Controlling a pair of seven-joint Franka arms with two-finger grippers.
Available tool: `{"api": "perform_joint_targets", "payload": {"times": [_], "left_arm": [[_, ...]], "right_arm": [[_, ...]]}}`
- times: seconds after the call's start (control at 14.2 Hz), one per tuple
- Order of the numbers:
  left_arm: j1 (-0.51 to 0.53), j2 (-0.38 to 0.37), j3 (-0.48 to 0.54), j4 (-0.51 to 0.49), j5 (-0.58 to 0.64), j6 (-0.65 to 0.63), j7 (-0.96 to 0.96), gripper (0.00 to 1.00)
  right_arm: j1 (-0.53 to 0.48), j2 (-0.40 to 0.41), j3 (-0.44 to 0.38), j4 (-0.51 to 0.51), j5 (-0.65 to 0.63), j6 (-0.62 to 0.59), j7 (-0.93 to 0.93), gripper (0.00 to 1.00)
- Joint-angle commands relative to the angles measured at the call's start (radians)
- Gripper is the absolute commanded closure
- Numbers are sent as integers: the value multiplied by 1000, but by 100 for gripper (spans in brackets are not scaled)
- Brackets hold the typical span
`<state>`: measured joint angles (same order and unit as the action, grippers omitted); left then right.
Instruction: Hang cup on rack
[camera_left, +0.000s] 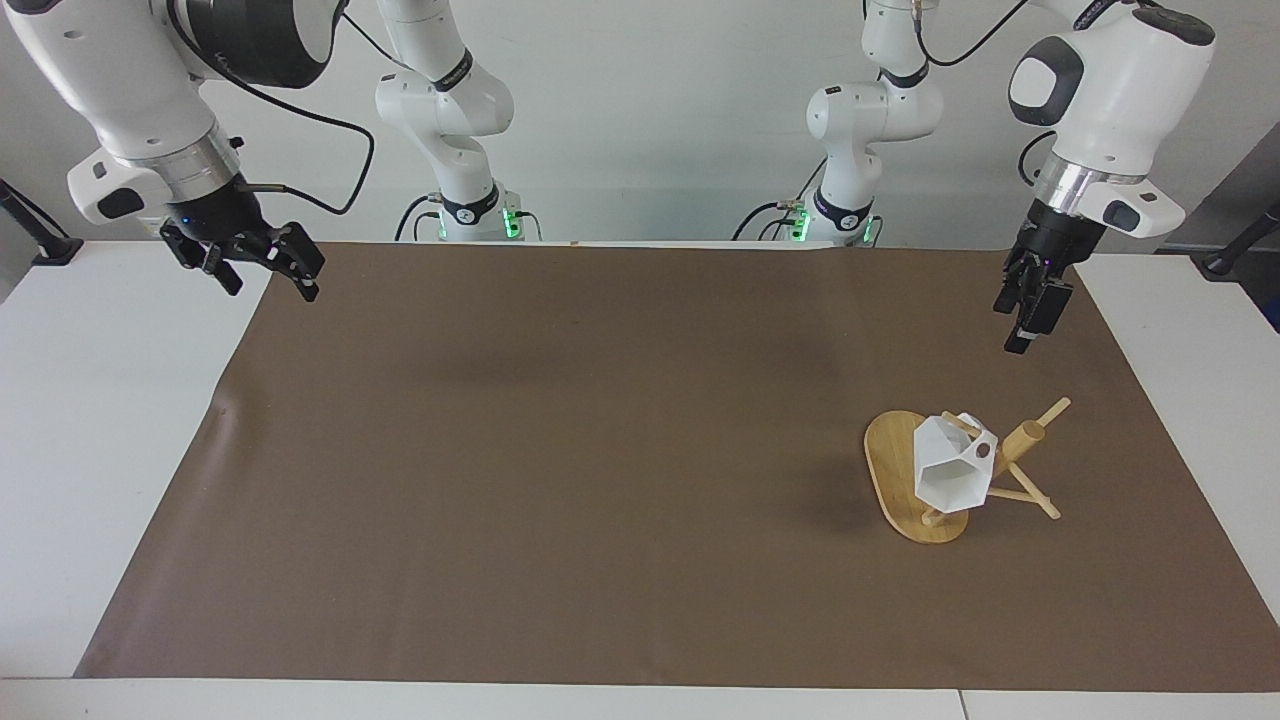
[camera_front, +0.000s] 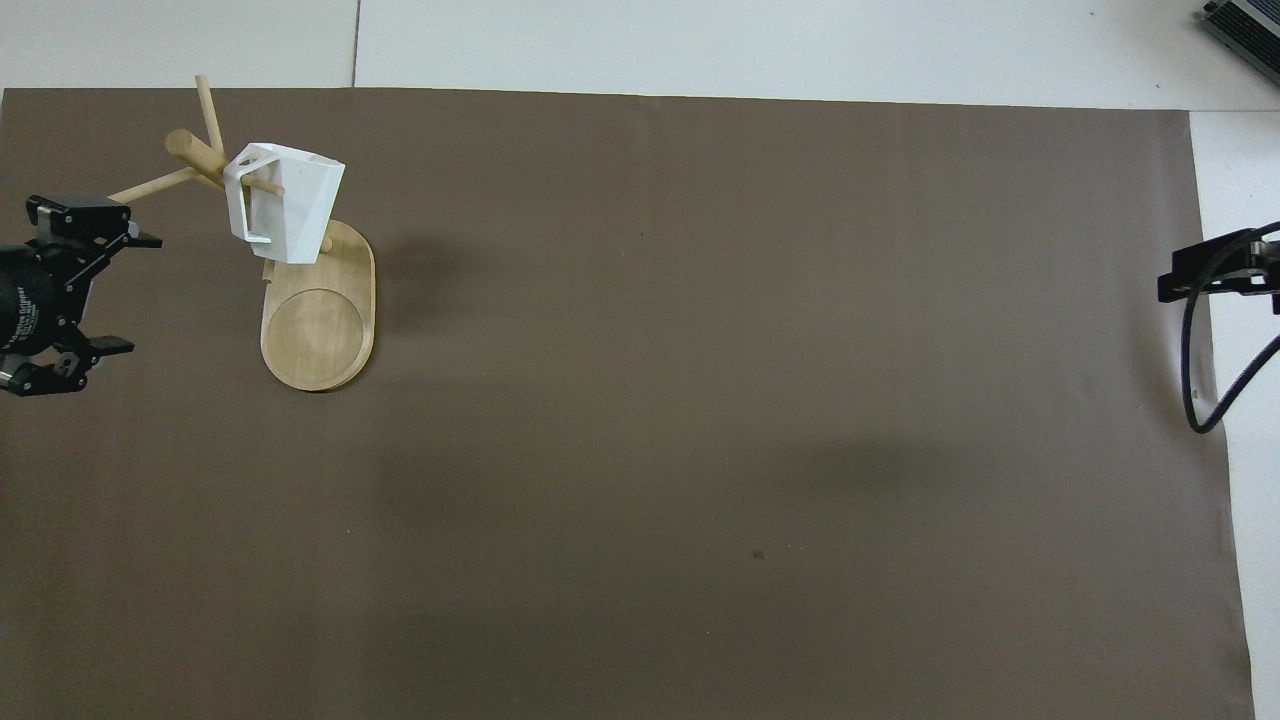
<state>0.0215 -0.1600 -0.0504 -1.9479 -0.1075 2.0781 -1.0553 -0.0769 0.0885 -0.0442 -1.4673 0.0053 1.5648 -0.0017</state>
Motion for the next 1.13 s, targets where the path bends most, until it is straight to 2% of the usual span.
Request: {"api": "perform_joint_targets", "payload": {"times": [0.0, 0.21, 0.42, 0.63, 0.92, 1.06], "left_arm": [[17, 7, 0, 62, 17, -87, 232, 0], [43, 8, 0, 122, 20, -172, 479, 0], [35, 39, -5, 214, 121, -291, 680, 0], [29, 62, -5, 273, 123, -363, 892, 0], [8, 60, -11, 254, 123, -394, 1040, 0], [3, 98, -17, 292, 156, -473, 1051, 0]], "right_arm": [[-1, -15, -2, -16, 13, 0, -20, 0], [-1, -15, -3, -16, 13, 0, -20, 0], [-1, -15, -3, -16, 15, 0, -20, 0], [-1, -15, -2, -18, 15, 0, -20, 0], [-1, -15, -3, -18, 15, 0, -20, 0], [-1, -15, -3, -18, 15, 0, -20, 0]]}}
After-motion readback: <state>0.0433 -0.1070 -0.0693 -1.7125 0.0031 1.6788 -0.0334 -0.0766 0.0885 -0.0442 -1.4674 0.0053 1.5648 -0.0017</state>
